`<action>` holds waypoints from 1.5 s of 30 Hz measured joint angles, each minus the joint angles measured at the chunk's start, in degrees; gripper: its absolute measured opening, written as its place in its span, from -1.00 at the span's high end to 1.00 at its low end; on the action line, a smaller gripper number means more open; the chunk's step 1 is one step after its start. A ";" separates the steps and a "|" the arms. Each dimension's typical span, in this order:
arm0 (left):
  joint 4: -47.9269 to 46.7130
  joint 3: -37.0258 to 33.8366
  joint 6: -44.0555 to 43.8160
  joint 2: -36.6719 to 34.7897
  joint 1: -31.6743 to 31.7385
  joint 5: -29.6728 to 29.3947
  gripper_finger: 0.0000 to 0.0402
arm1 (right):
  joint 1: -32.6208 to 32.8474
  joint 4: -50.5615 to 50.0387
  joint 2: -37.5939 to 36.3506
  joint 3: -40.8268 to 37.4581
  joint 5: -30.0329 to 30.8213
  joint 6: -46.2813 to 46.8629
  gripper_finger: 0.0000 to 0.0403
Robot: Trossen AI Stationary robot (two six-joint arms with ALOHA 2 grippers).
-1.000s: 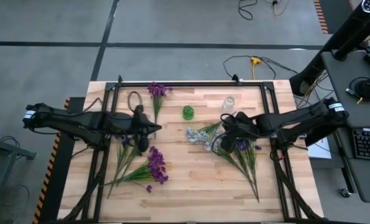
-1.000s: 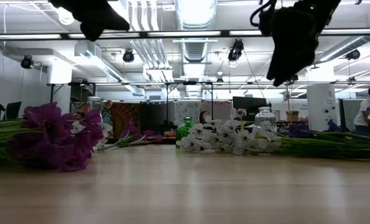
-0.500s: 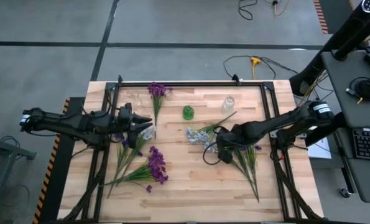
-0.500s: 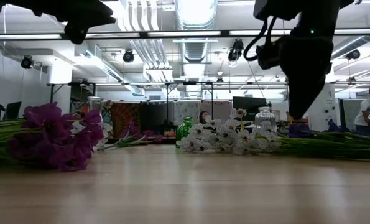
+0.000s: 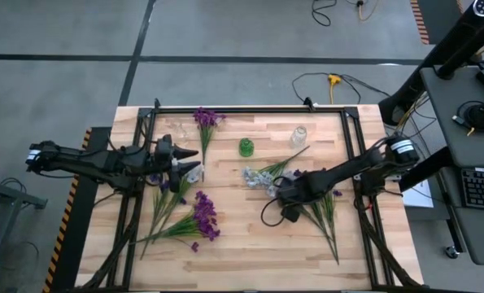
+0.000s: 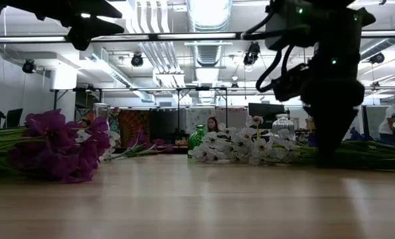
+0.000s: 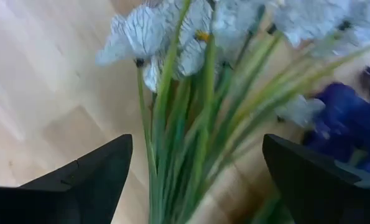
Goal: Sort flowers into vase by color
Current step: Put the bottom right white flowers into the right transparent flower vase
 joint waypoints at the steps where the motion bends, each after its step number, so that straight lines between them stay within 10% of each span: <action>1: 0.00 0.00 0.02 -0.02 0.00 -0.03 0.17 | -0.01 0.31 0.56 0.06 0.26 0.06 -0.71; 22: -0.17 0.07 0.02 0.95 0.00 -0.41 0.18 | -0.03 1.19 1.70 0.88 1.91 2.15 0.87; 45: -0.15 0.07 0.04 1.16 0.00 -0.53 0.18 | -0.03 0.19 -18.56 0.73 5.29 3.02 0.86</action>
